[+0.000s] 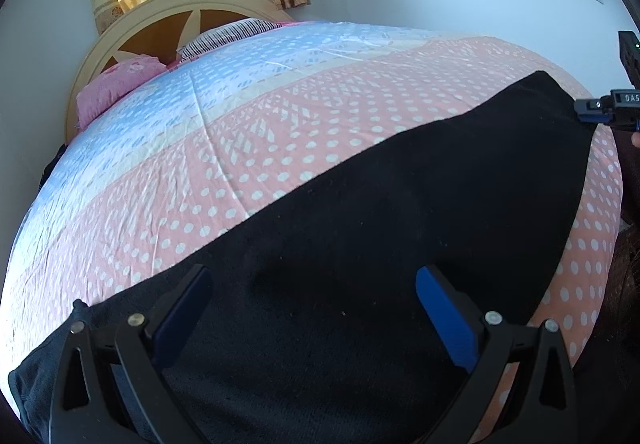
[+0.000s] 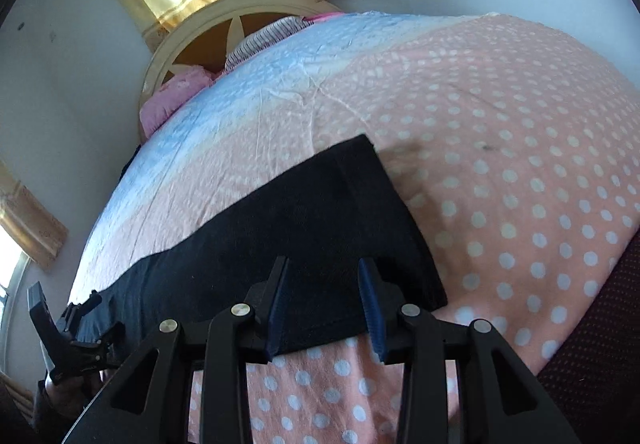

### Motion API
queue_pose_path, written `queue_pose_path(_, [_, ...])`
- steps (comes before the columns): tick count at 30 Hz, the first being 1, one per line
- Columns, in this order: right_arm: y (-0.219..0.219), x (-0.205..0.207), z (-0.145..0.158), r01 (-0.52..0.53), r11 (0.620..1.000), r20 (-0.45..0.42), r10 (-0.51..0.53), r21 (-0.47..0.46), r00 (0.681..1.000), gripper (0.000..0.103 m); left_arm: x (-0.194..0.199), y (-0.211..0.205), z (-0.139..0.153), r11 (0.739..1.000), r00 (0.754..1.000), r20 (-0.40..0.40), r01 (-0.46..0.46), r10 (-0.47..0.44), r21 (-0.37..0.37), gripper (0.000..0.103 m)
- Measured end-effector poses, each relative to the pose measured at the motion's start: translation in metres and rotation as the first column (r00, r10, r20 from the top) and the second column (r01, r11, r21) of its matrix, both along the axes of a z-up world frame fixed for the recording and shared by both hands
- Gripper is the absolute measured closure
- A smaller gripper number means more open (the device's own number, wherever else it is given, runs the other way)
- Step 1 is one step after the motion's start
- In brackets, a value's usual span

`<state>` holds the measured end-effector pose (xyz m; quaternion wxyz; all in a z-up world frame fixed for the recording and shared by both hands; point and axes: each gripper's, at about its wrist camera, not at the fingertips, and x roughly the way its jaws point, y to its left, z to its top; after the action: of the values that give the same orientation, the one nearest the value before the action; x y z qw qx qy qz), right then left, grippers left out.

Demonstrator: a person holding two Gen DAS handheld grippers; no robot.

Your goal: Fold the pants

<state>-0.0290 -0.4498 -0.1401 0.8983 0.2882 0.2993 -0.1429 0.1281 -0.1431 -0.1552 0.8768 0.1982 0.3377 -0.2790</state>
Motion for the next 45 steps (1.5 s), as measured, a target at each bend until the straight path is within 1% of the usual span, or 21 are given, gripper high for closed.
queue_pose_path(1, [-0.005, -0.003, -0.002, 0.023, 1.000, -0.010, -0.023, 0.007, 1.000, 0.056, 0.000, 0.000, 0.000, 1.000, 1.000, 0.001, 0.000, 0.000, 0.002, 0.000])
queue_pose_path(3, [-0.013, -0.006, -0.006, 0.048, 0.999, -0.021, -0.048, 0.018, 0.999, 0.055, -0.001, 0.000, 0.000, 1.000, 1.000, 0.005, 0.000, 0.000, 0.004, 0.000])
queue_pose_path(5, [-0.019, -0.005, -0.013, 0.082, 0.997, -0.075, -0.081, 0.010, 0.994, 0.055, -0.001, 0.001, -0.001, 1.000, 1.000, 0.001, -0.001, 0.001, 0.001, 0.000])
queue_pose_path(6, [-0.023, -0.004, -0.017, 0.081, 0.996, -0.083, -0.079, 0.021, 0.993, 0.055, 0.000, 0.001, -0.001, 1.000, 1.000, -0.004, -0.001, 0.001, -0.002, 0.000])
queue_pose_path(10, [-0.030, -0.010, -0.018, 0.082, 0.995, -0.056, -0.079, 0.064, 0.995, 0.055, 0.000, 0.002, -0.001, 1.000, 1.000, -0.011, -0.006, 0.006, -0.005, 0.000])
queue_pose_path(12, [-0.034, -0.015, -0.019, 0.089, 0.992, -0.040, -0.085, 0.085, 0.996, 0.055, -0.003, 0.006, 0.004, 1.000, 1.000, 0.016, -0.022, 0.022, -0.006, 0.000])
queue_pose_path(14, [-0.033, -0.014, -0.019, 0.086, 0.993, -0.042, -0.083, 0.084, 0.996, 0.055, -0.002, 0.017, 0.011, 0.998, 0.998, 0.036, -0.048, 0.049, -0.044, 0.000])
queue_pose_path(16, [-0.032, -0.011, -0.019, 0.073, 0.995, -0.052, -0.070, 0.070, 0.996, 0.055, 0.004, 0.030, 0.012, 0.993, 0.996, 0.014, -0.084, 0.085, -0.079, 0.000])
queue_pose_path(18, [-0.028, -0.007, -0.018, 0.037, 0.997, -0.051, -0.034, 0.066, 0.998, 0.056, 0.013, 0.036, 0.007, 0.991, 0.994, -0.019, -0.111, 0.110, -0.072, 0.000])
queue_pose_path(20, [-0.028, -0.004, -0.017, 0.027, 0.998, -0.055, -0.023, 0.064, 0.998, 0.056, 0.019, 0.041, -0.001, 0.989, 0.989, -0.053, -0.139, 0.136, -0.058, 0.000])
queue_pose_path(22, [-0.030, -0.004, -0.018, 0.025, 0.997, -0.056, -0.020, 0.077, 0.998, 0.060, 0.020, 0.045, 0.000, 0.985, 0.988, -0.067, -0.148, 0.142, -0.089, 0.000])
queue_pose_path(24, [-0.035, -0.006, -0.019, 0.023, 0.994, -0.055, -0.018, 0.104, 0.998, 0.065, 0.019, 0.044, -0.001, 0.987, 0.989, -0.060, -0.142, 0.138, -0.079, 0.000])
queue_pose_path(27, [-0.045, -0.012, -0.023, 0.029, 0.984, -0.027, -0.025, 0.176, 0.999, 0.070, 0.017, 0.044, -0.002, 0.987, 0.989, -0.051, -0.139, 0.136, -0.077, 0.000])
queue_pose_path(29, [-0.048, -0.012, -0.025, 0.018, 0.982, -0.021, -0.015, 0.186, 1.000, 0.072, 0.017, 0.044, -0.002, 0.987, 0.989, -0.053, -0.139, 0.135, -0.078, 0.000])
queue_pose_path(32, [-0.047, -0.006, -0.026, -0.020, 0.986, -0.025, 0.024, 0.163, 0.999, 0.072, 0.018, 0.045, -0.004, 0.987, 0.989, -0.062, -0.140, 0.135, -0.084, 0.000])
queue_pose_path(34, [-0.052, -0.004, -0.028, -0.033, 0.981, -0.009, 0.035, 0.190, 0.999, 0.073, 0.020, 0.045, -0.005, 0.987, 0.988, -0.074, -0.140, 0.134, -0.084, 0.000])
queue_pose_path(35, [-0.054, -0.004, -0.028, -0.037, 0.980, -0.008, 0.039, 0.196, 0.999, 0.075, 0.020, 0.046, -0.005, 0.986, 0.988, -0.078, -0.140, 0.134, -0.085, 0.000])
queue_pose_path(37, [-0.054, -0.004, -0.029, -0.046, 0.976, 0.000, 0.047, 0.211, 0.999, 0.088, 0.021, 0.047, -0.005, 0.986, 0.987, -0.085, -0.141, 0.133, -0.091, 0.000])
queue_pose_path(38, [-0.054, -0.004, -0.029, -0.059, 0.972, 0.012, 0.058, 0.227, 0.998, 0.090, 0.021, 0.048, -0.006, 0.986, 0.987, -0.087, -0.141, 0.133, -0.093, 0.000])
queue_pose_path(43, [-0.051, -0.010, -0.023, -0.061, 0.974, 0.045, 0.053, 0.216, 0.998, 0.091, 0.021, 0.050, -0.006, 0.985, 0.987, -0.090, -0.140, 0.132, -0.100, 0.000])
queue_pose_path(45, [-0.047, -0.012, -0.016, -0.055, 0.979, 0.060, 0.044, 0.194, 0.997, 0.091, 0.020, 0.051, -0.004, 0.984, 0.987, -0.085, -0.144, 0.135, -0.105, 0.000])
